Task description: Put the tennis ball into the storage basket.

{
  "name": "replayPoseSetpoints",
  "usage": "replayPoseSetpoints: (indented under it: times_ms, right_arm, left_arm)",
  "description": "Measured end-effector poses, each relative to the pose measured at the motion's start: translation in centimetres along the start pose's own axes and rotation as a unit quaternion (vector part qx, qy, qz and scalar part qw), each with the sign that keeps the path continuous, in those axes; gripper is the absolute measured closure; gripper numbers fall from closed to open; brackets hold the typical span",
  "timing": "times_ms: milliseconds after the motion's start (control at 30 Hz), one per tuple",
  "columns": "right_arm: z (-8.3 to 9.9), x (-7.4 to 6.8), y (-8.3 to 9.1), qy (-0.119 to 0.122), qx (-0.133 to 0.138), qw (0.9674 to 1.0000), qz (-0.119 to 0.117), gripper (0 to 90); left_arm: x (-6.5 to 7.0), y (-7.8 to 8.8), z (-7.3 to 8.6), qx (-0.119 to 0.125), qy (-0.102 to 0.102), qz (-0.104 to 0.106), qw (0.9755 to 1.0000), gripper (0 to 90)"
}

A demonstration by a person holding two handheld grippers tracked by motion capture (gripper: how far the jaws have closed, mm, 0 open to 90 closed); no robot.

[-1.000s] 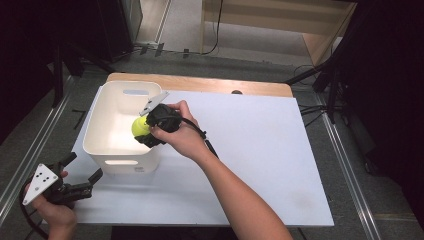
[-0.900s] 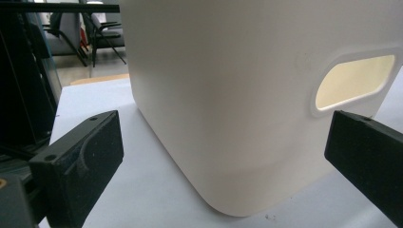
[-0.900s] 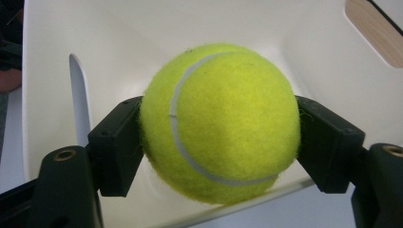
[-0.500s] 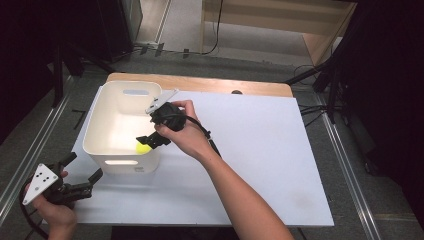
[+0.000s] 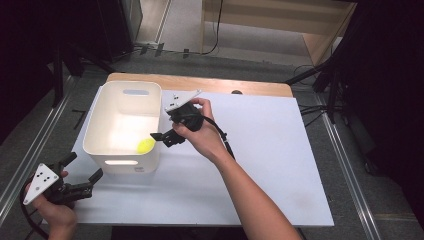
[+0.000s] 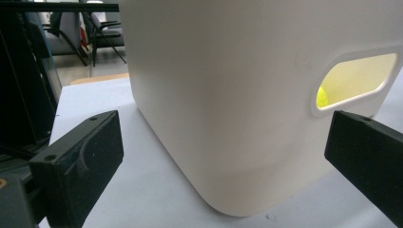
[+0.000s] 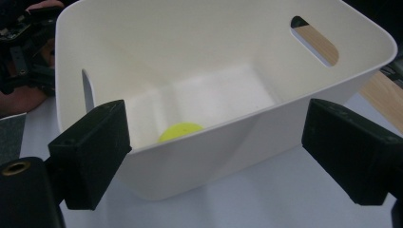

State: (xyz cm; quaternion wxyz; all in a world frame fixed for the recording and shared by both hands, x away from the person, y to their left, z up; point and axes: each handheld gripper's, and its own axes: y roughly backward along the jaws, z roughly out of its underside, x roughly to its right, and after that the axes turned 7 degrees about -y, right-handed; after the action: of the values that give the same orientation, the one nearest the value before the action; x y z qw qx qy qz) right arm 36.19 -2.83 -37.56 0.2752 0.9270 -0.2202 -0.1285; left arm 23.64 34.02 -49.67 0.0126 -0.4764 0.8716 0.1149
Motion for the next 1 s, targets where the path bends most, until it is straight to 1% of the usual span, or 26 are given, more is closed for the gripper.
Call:
replayPoseSetpoints:
  times_ms: [100, 167, 233, 267, 367, 467, 500, 700, 800, 867, 1000]
  right_arm:
    - [0.5, 0.2, 0.5, -0.003, 0.000, 1.0000, 0.003, 2.2]
    - [0.9, 0.4, 0.7, -0.003, 0.001, 1.0000, 0.004, 2.1]
    - [1.3, 0.5, 1.0, -0.006, 0.003, 0.9999, 0.011, 1.6]
    - [1.6, 0.6, 1.1, -0.007, 0.003, 0.9999, 0.011, 1.3]
    - [2.3, 0.9, 1.4, -0.014, 0.007, 0.9998, 0.015, 0.7]
    - [3.1, 1.1, 1.8, -0.022, 0.012, 0.9994, 0.025, 0.0]
    - [3.4, 1.2, 2.0, -0.026, 0.013, 0.9991, 0.031, 0.0]
    - [5.4, 1.8, 3.2, -0.042, 0.022, 0.9982, 0.038, 0.0]
    - [6.4, 2.1, 3.7, -0.052, 0.026, 0.9973, 0.045, 0.0]
    - [7.1, 2.3, 4.1, -0.055, 0.029, 0.9969, 0.047, 0.0]
    - [8.4, 2.4, 4.7, -0.056, 0.032, 0.9962, 0.059, 0.0]
  left_arm:
    - [0.0, 0.0, 0.0, 0.000, 0.000, 0.000, 1.0000, 0.0]
    - [0.0, 0.0, 0.0, 0.000, 0.000, 0.000, 1.0000, 0.0]
    - [0.0, 0.0, 0.0, 0.000, 0.000, 0.000, 1.0000, 0.0]
    - [0.0, 0.0, 0.0, 0.000, 0.000, 0.000, 1.0000, 0.0]
    - [0.0, 0.0, 0.0, 0.000, 0.000, 0.000, 1.0000, 0.0]
    - [0.0, 0.0, 0.0, 0.000, 0.000, 0.000, 1.0000, 0.0]
    - [0.0, 0.0, 0.0, -0.001, 0.000, 0.000, 1.0000, 0.0]
    - [0.1, -0.1, 0.0, 0.000, -0.001, 0.000, 1.0000, 0.0]
    - [0.1, -0.1, 0.0, -0.002, -0.003, -0.001, 1.0000, 0.0]
    - [0.1, -0.1, 0.0, -0.001, -0.004, -0.001, 1.0000, 0.0]
    - [0.1, -0.1, 0.0, -0.002, -0.004, -0.001, 1.0000, 0.0]
